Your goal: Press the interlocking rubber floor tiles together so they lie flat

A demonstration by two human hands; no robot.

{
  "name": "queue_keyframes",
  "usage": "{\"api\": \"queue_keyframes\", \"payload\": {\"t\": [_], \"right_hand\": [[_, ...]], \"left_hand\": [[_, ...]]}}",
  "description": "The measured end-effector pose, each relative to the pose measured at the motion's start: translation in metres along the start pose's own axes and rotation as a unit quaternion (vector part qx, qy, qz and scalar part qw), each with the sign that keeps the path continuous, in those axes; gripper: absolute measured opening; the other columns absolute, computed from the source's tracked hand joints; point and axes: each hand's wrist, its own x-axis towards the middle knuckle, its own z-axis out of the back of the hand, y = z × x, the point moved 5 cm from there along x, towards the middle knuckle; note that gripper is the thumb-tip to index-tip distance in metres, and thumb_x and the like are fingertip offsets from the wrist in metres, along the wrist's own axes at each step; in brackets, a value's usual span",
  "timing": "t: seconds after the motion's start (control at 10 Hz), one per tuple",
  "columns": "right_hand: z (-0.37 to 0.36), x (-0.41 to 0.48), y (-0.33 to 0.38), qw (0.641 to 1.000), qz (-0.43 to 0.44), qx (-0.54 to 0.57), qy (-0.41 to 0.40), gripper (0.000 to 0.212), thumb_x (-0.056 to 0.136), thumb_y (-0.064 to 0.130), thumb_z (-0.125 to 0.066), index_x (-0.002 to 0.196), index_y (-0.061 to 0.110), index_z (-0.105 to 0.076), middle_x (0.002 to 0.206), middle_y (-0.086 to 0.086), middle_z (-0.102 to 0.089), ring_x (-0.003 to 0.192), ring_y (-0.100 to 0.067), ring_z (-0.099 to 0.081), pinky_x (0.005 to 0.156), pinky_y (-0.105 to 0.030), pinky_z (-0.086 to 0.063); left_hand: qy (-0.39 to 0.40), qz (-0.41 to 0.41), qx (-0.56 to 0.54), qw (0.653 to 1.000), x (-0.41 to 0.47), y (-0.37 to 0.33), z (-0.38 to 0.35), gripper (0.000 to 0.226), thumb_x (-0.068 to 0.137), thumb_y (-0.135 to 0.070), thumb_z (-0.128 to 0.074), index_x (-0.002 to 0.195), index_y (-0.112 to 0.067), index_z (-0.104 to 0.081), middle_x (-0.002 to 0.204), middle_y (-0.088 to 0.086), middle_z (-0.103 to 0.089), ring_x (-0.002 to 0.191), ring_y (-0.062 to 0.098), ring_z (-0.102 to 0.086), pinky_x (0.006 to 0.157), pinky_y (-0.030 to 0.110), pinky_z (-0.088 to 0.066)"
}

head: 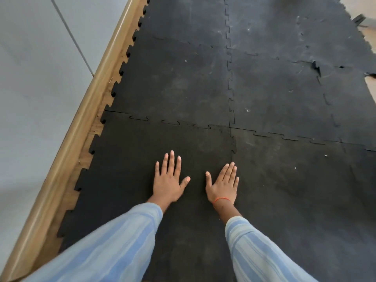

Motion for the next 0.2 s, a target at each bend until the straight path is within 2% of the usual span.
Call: {"api": "queue_keyframes", "payload": {"t": [0.1, 0.2], "right_hand": [[-0.009, -0.046, -0.008, 0.996, -0.027, 0.023, 0.078, 0.081, 0.097, 0.053, -0.024, 0.148, 0.0, 0.012, 0.158, -0.015, 0.021, 0.147, -0.027, 0.017, 0.12, -0.039, 0.0], [0.011, -0.074, -0.015, 0.979, -0.062, 0.045, 0.187, 0.075, 0.099, 0.045, -0.026, 0.149, -0.001, 0.007, 0.159, -0.014, 0.018, 0.147, -0.025, 0.015, 0.119, -0.042, -0.003]], "left_hand": [[0.121, -0.013, -0.04, 0.992, -0.058, -0.032, -0.017, 0.072, 0.099, -0.052, -0.023, 0.152, -0.018, 0.012, 0.158, 0.008, 0.026, 0.147, 0.026, 0.017, 0.118, 0.049, 0.001], [0.25, -0.026, -0.083, 0.964, -0.099, -0.044, -0.002, 0.065, 0.101, -0.044, -0.024, 0.154, -0.02, 0.006, 0.16, 0.004, 0.021, 0.148, 0.021, 0.011, 0.119, 0.05, -0.004]]}}
